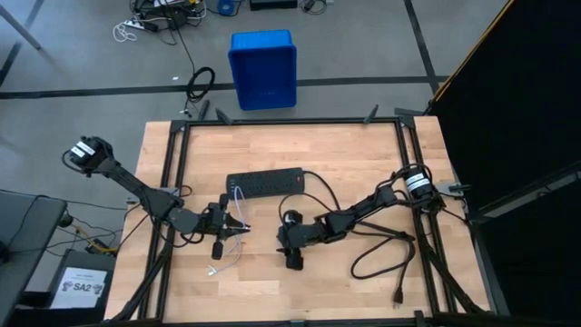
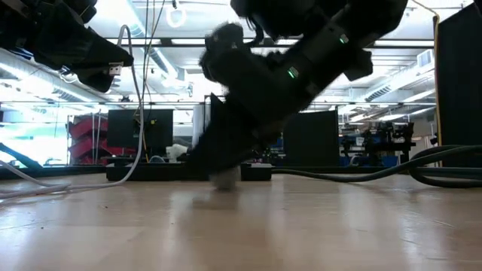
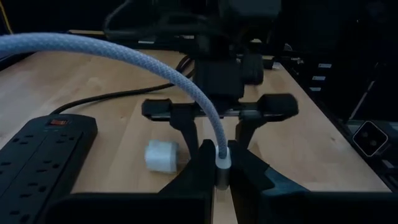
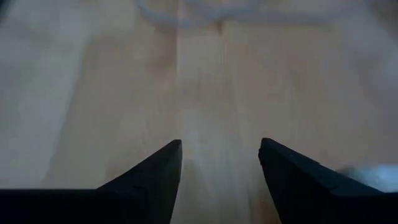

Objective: Insert USB
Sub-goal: Insert the charger cable into the charger adapter

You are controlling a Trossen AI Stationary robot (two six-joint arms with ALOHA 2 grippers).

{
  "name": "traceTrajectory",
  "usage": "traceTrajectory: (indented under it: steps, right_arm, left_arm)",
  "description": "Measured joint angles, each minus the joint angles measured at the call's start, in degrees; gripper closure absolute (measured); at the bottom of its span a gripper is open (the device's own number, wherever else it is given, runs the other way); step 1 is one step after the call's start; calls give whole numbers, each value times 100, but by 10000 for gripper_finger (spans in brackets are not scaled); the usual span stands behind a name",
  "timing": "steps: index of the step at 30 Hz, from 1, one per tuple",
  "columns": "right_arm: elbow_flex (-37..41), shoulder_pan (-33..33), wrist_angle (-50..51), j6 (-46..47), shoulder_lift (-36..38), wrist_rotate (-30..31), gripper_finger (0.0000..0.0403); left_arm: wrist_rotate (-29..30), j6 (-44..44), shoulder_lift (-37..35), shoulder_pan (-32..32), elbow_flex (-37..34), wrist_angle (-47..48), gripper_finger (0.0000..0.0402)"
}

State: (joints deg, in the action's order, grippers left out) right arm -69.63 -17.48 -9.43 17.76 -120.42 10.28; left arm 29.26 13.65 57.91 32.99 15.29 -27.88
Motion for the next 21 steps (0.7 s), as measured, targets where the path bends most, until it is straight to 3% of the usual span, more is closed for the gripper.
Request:
traceTrajectory:
  steps: [14, 21]
  right_arm:
    - [-5, -233, 1406, 473, 334, 64, 218]
    - [-2, -233, 1866, 800, 1047, 1038, 220]
  left_arm:
    - [0, 13, 28, 0, -2, 37, 392]
    - [-2, 15, 28, 0, -4, 28, 392]
